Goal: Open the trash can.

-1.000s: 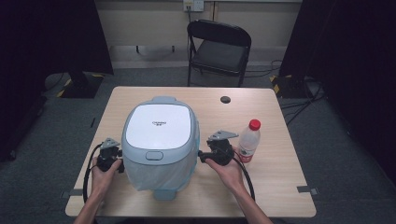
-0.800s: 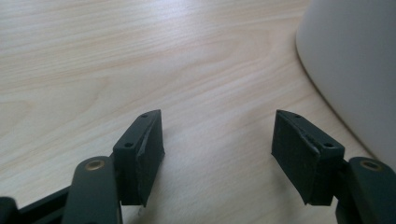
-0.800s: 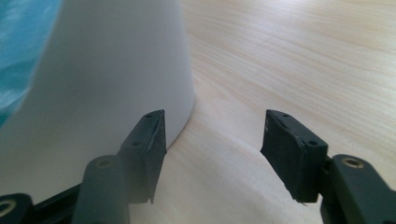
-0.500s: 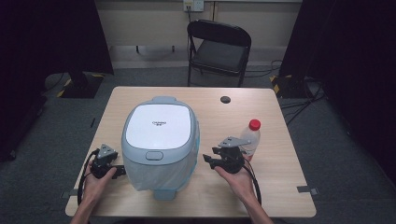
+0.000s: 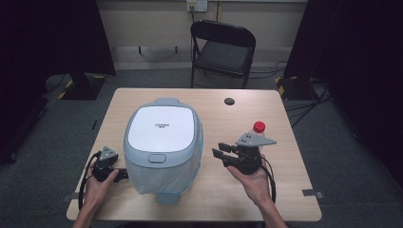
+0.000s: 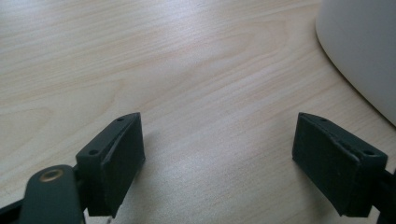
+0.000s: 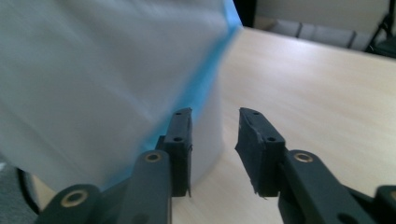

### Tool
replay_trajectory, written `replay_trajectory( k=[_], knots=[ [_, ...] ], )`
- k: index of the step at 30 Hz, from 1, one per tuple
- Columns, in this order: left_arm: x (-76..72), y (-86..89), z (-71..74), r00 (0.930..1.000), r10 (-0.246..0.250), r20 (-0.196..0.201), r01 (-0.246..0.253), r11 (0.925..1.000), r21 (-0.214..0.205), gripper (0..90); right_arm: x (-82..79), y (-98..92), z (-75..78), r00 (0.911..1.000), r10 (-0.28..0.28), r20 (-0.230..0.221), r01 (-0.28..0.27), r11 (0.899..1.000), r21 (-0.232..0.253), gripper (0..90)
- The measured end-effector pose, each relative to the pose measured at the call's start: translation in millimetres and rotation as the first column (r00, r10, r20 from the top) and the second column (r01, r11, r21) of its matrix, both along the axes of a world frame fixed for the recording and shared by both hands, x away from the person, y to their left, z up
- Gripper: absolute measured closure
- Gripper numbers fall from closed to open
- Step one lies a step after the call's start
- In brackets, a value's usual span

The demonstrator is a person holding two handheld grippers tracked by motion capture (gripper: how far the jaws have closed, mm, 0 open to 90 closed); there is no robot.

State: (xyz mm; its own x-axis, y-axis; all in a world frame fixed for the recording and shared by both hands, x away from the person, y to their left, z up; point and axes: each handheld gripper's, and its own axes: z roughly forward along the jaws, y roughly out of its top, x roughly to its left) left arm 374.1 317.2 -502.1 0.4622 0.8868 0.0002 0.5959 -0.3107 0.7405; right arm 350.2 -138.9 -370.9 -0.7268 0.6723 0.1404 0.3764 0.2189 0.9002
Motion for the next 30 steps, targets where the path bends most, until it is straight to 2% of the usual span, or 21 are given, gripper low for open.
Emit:
replay_trajectory(
  k=[1,4,6,9,10,12,13,14,15,17,18,19,20,21,22,23,24,25,27,30],
  knots=[
    [0.0,0.1,0.1,1.0,-0.001,0.001,0.001,1.0,0.002,16.0,-2.1,3.7,13.1,0.9994,0.02,0.028,-0.021,1.0,0.021,70.8],
    [0.0,-0.1,0.0,1.0,0.0,0.0,0.0,1.0,0.001,15.9,-3.7,8.0,24.2,0.9976,0.05,0.047,-0.052,0.998,0.038,73.8],
    [0.0,-0.2,0.0,1.0,0.001,0.0,-0.001,1.0,0.0,15.9,-8.5,15.6,45.1,0.9923,0.09,0.085,-0.095,0.994,0.059,79.2],
    [0.0,-0.2,0.0,1.0,0.001,0.0,-0.001,1.0,0.001,16.0,-13.0,17.7,56.7,0.9887,0.088,0.122,-0.096,0.993,0.064,81.9],
    [0.0,-0.2,0.0,1.0,0.001,0.001,-0.001,1.0,0.001,16.0,-16.7,18.8,64.7,0.9843,0.091,0.151,-0.102,0.992,0.07,83.5],
    [0.0,-0.2,0.0,1.0,0.001,0.0,-0.001,1.0,0.0,15.9,-21.7,21.5,75.0,0.9782,0.103,0.18,-0.12,0.989,0.082,86.4],
    [0.0,-0.2,0.1,1.0,0.001,0.0,-0.001,1.0,0.002,15.9,-24.4,24.5,79.9,0.9745,0.119,0.19,-0.136,0.987,0.082,87.7],
    [0.0,-0.2,0.1,1.0,0.001,0.0,-0.001,1.0,0.002,15.9,-29.6,33.1,86.9,0.9663,0.161,0.201,-0.181,0.98,0.087,90.0],
    [0.0,-0.3,0.1,1.0,0.002,-0.001,-0.002,1.0,0.002,15.9,-29.6,33.1,86.9,0.9663,0.161,0.201,-0.181,0.98,0.087,90.0],
    [0.0,-0.3,0.1,1.0,0.002,0.0,-0.002,1.0,0.002,15.9,-34.1,46.0,90.4,0.9566,0.21,0.202,-0.23,0.97,0.082,90.0],
    [0.0,-0.3,0.1,1.0,0.003,-0.001,-0.003,1.0,0.002,15.9,-36.9,56.9,90.4,0.9483,0.247,0.2,-0.266,0.961,0.078,90.0],
    [0.0,-0.3,0.1,1.0,0.002,-0.001,-0.002,1.0,0.001,15.9,-36.9,56.9,90.4,0.9483,0.247,0.2,-0.266,0.961,0.078,90.0],
    [0.0,-0.4,0.0,1.0,0.003,0.0,-0.003,1.0,0.0,15.9,-41.2,69.2,88.0,0.9375,0.282,0.203,-0.304,0.949,0.082,90.0],
    [0.0,-0.3,0.0,1.0,0.002,-0.001,-0.002,1.0,0.0,15.9,-41.2,69.2,88.0,0.9375,0.282,0.203,-0.304,0.949,0.082,90.0],
    [0.0,-0.4,0.0,1.0,0.003,-0.001,-0.003,1.0,0.0,15.9,-43.9,75.7,86.5,0.9283,0.306,0.212,-0.328,0.941,0.079,90.0],
    [0.0,-0.3,0.0,1.0,0.002,-0.001,-0.002,1.0,0.0,15.9,-47.0,82.5,85.2,0.9235,0.322,0.209,-0.342,0.937,0.071,90.0],
    [0.0,-0.3,0.0,1.0,0.002,-0.001,-0.002,1.0,0.0,15.9,-50.6,94.6,82.4,0.9144,0.352,0.199,-0.371,0.927,0.061,90.0],
    [0.0,-0.3,0.0,1.0,0.003,-0.001,-0.003,1.0,0.0,15.9,-50.6,94.6,82.4,0.9144,0.352,0.199,-0.371,0.927,0.061,90.0],
    [0.0,-0.4,0.0,1.0,0.003,-0.001,-0.003,1.0,0.0,15.9,-51.1,105.5,79.2,0.9083,0.377,0.182,-0.391,0.919,0.048,90.0],
    [0.0,-0.4,0.0,1.0,0.003,-0.001,-0.003,1.0,-0.001,15.9,-50.1,114.0,75.4,0.9074,0.386,0.166,-0.395,0.918,0.025,90.0]
  ],
)
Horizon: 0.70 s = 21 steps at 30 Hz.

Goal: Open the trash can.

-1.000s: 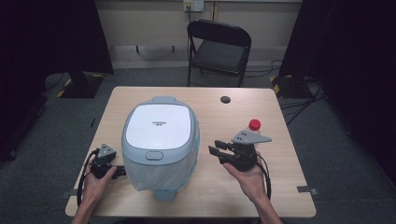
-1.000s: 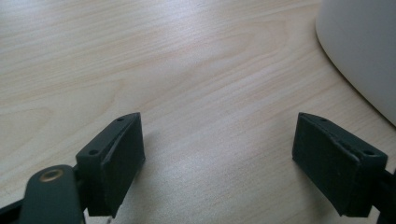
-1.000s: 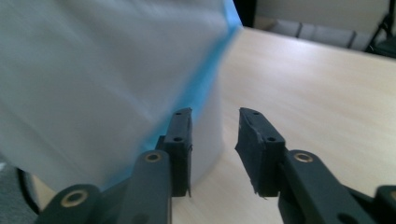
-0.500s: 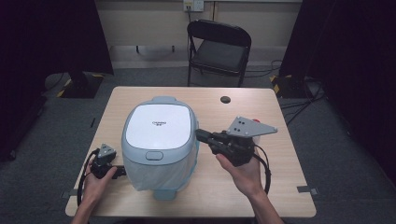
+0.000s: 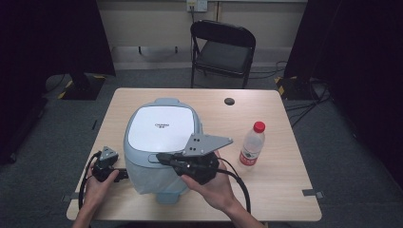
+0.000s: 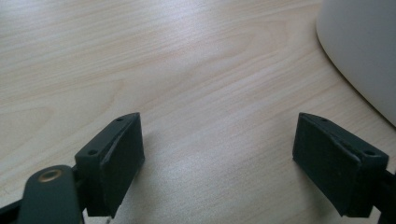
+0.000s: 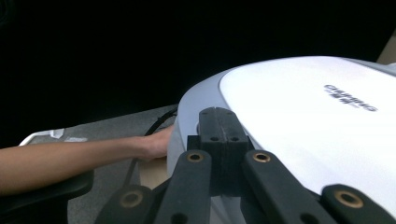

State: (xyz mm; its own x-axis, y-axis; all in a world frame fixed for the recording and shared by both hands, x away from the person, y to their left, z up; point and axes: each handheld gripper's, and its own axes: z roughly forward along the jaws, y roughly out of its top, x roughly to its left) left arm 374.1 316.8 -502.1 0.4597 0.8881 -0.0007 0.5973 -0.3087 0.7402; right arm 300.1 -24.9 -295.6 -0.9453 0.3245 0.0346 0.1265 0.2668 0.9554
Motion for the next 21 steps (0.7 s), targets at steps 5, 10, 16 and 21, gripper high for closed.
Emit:
replay_trajectory(
  k=[5,10,16,21],
  knots=[
    [0.0,0.1,0.1,1.0,-0.001,0.0,0.001,1.0,0.002,15.9,1.4,2.7,-0.9,1.0,0.007,-0.001,-0.007,1.0,0.006,90.0],
    [-0.1,0.0,0.1,1.0,0.0,0.0,0.0,1.0,0.002,15.9,1.8,2.8,-2.2,0.9997,0.016,-0.017,-0.016,1.0,0.001,90.0],
    [-0.1,-0.1,0.0,1.0,0.003,0.0,-0.003,1.0,0.001,15.6,2.1,2.5,-1.7,0.9995,0.017,-0.026,-0.018,1.0,-0.007,90.0],
    [-0.1,-0.1,0.0,1.0,0.003,0.0,-0.003,1.0,0.001,15.6,4.4,-2.1,-1.5,0.9995,0.02,-0.024,-0.019,1.0,0.012,90.0]
  ],
)
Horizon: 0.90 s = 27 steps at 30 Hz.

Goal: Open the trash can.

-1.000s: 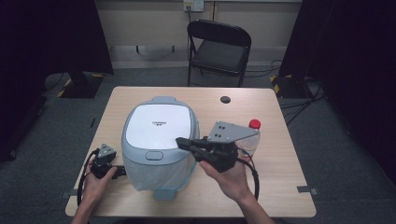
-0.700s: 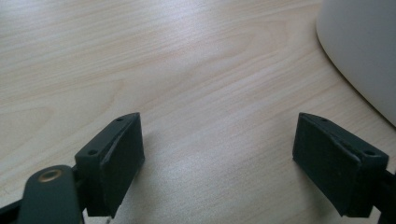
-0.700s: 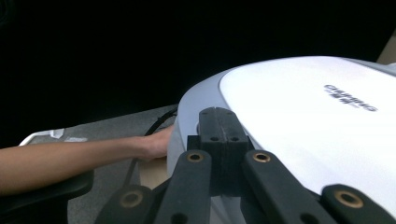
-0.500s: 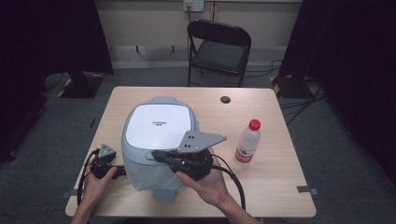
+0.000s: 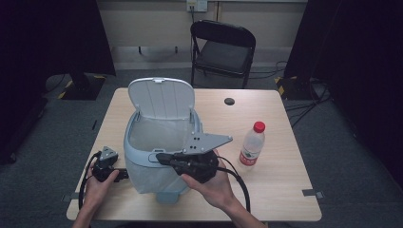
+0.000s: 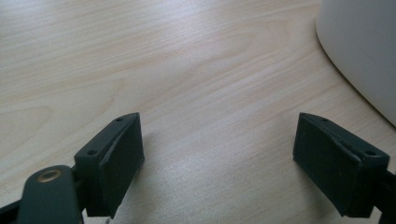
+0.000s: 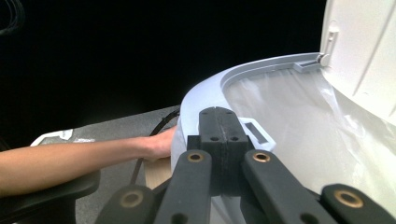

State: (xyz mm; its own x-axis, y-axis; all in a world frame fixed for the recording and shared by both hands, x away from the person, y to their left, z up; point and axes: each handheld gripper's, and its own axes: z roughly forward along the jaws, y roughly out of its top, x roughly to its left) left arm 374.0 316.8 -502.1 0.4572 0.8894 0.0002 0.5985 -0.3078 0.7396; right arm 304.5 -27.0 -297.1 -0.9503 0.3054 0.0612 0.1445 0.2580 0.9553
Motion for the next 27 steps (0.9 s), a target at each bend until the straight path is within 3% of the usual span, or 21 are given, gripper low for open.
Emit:
replay_trajectory(
  k=[3,8,13,19,20,21,24,27],
  knots=[
    [0.0,0.0,0.0,1.0,0.001,0.001,-0.001,1.0,0.001,15.6,0.8,-8.0,-0.4,1.0,0.003,0.008,-0.003,1.0,0.013,89.7],
    [0.1,-0.1,-0.1,1.0,0.001,-0.001,-0.001,1.0,-0.003,15.5,4.9,-29.9,-2.7,0.9983,-0.058,-0.001,0.058,0.998,0.04,87.9],
    [0.9,0.3,-0.1,1.0,-0.002,-0.002,0.002,1.0,-0.003,14.9,7.2,-57.6,-2.3,0.9911,-0.133,-0.004,0.133,0.99,0.05,85.9],
    [1.5,0.6,-0.1,1.0,-0.004,-0.003,0.004,1.0,-0.002,14.2,15.5,-91.0,-14.8,0.969,-0.246,-0.029,0.246,0.968,0.036,80.5],
    [1.5,0.6,-0.2,1.0,-0.003,-0.003,0.003,1.0,-0.003,14.3,18.7,-99.2,-25.5,0.9585,-0.281,-0.05,0.282,0.959,0.019,76.3],
    [1.5,0.6,-0.1,1.0,-0.005,-0.003,0.005,1.0,-0.003,14.3,18.7,-99.2,-25.5,0.9585,-0.281,-0.05,0.282,0.959,0.019,76.3],
    [1.5,0.6,-0.2,1.0,-0.003,-0.003,0.003,1.0,-0.003,14.3,22.6,-106.9,-43.4,0.9475,-0.313,-0.064,0.312,0.95,-0.024,70.0],
    [1.5,0.6,-0.1,1.0,-0.004,-0.003,0.004,1.0,-0.002,14.2,24.8,-115.6,-61.1,0.9267,-0.367,-0.08,0.364,0.93,-0.051,62.6]
  ],
)
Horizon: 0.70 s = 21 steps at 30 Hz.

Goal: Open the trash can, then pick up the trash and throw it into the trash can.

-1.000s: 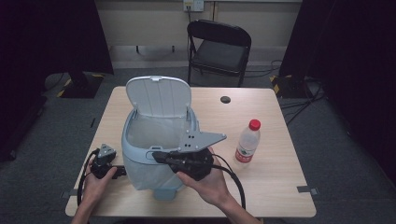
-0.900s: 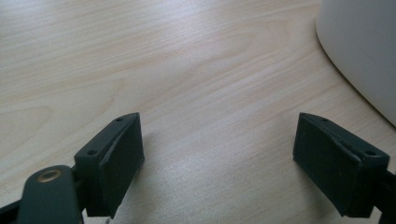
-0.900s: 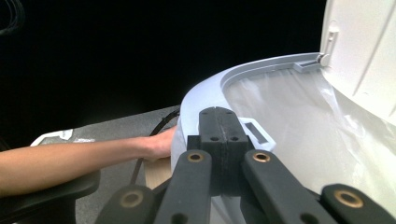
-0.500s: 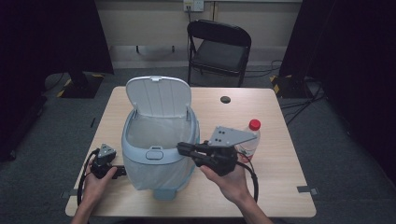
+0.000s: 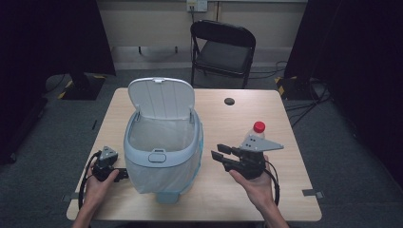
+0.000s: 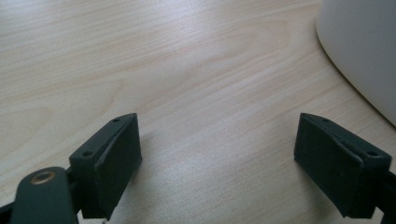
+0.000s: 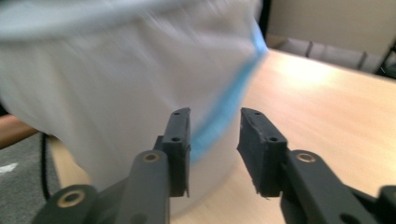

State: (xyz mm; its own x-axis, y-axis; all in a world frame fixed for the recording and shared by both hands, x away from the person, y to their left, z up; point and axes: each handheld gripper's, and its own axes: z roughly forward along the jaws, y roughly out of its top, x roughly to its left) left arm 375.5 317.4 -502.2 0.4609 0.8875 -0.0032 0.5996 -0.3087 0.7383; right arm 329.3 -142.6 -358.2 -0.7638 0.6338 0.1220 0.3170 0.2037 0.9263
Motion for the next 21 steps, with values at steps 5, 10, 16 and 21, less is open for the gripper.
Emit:
replay_trajectory(
  k=[5,10,16,21],
  knots=[
    [0.0,0.0,0.0,1.0,0.0,0.0,0.0,1.0,0.0,14.3,4.8,-17.3,-31.8,0.9948,-0.071,-0.074,0.067,0.996,-0.058,48.0],
    [0.0,0.0,0.0,1.0,0.0,0.0,0.0,1.0,0.0,14.2,6.1,-35.9,-58.7,0.9804,-0.143,-0.136,0.13,0.987,-0.098,39.4],
    [0.4,-0.1,0.0,1.0,0.003,-0.001,-0.003,1.0,0.005,13.6,0.2,-52.5,-90.5,0.9458,-0.229,-0.23,0.191,0.966,-0.176,32.2],
    [0.6,0.0,0.1,1.0,0.002,-0.003,-0.002,1.0,0.007,13.3,-0.5,-65.8,-104.8,0.9189,-0.272,-0.286,0.217,0.954,-0.208,25.9]
  ],
)
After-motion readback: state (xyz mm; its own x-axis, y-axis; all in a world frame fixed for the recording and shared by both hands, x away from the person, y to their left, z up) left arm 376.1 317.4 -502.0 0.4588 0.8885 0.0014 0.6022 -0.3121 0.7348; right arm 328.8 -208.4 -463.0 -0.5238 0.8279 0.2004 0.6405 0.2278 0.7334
